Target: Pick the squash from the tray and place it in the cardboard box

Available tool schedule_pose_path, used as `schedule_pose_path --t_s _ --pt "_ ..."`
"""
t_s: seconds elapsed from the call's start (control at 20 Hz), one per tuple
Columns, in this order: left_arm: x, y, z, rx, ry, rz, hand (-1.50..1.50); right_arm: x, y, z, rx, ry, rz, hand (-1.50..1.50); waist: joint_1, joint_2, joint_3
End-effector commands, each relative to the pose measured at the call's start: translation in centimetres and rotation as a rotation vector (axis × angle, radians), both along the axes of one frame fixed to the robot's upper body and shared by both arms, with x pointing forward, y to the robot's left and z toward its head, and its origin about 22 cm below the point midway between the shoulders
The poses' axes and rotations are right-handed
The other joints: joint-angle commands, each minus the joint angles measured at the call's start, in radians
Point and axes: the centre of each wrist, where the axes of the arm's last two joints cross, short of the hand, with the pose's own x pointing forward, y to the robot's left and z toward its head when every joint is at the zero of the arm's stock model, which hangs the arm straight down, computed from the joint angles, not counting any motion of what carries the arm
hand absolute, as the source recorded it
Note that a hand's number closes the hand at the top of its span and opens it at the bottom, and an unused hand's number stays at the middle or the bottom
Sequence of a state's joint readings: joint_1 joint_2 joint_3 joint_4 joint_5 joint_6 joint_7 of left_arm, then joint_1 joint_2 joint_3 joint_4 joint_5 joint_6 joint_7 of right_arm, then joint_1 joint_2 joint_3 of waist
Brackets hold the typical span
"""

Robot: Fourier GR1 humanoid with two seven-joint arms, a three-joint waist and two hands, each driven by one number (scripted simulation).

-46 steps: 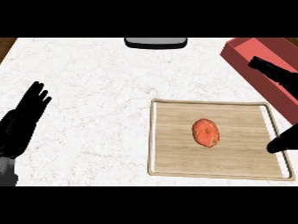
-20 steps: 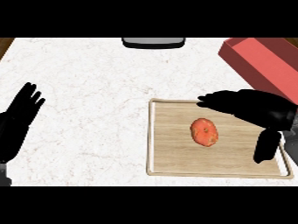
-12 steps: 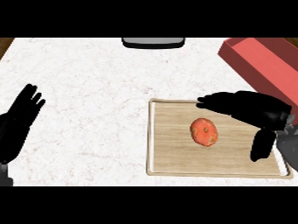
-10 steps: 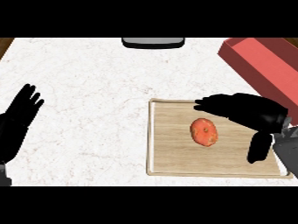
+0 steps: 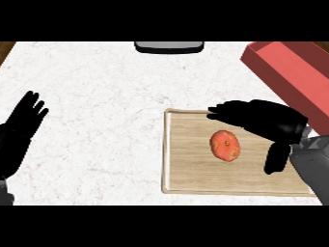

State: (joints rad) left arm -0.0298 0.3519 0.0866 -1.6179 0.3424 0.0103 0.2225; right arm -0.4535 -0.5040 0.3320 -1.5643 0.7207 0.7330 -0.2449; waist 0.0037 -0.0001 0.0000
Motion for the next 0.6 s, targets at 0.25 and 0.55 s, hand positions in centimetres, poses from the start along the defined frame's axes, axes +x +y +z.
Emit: schedule_pose_path --t_s 0.25,0.55 --pt "0.2 -1.0 -0.8 0.008 0.005 -0.001 0.00 -0.5 3.5 -2.8 -0.067 -0.012 -0.012 -1.50 0.001 0.001 0.000" --pt "-0.8 -1.5 0.5 -0.003 -0.004 -0.011 0.00 -1.5 0.8 -3.1 -0.112 -0.027 -0.038 -1.50 -0.002 -0.001 0.000"
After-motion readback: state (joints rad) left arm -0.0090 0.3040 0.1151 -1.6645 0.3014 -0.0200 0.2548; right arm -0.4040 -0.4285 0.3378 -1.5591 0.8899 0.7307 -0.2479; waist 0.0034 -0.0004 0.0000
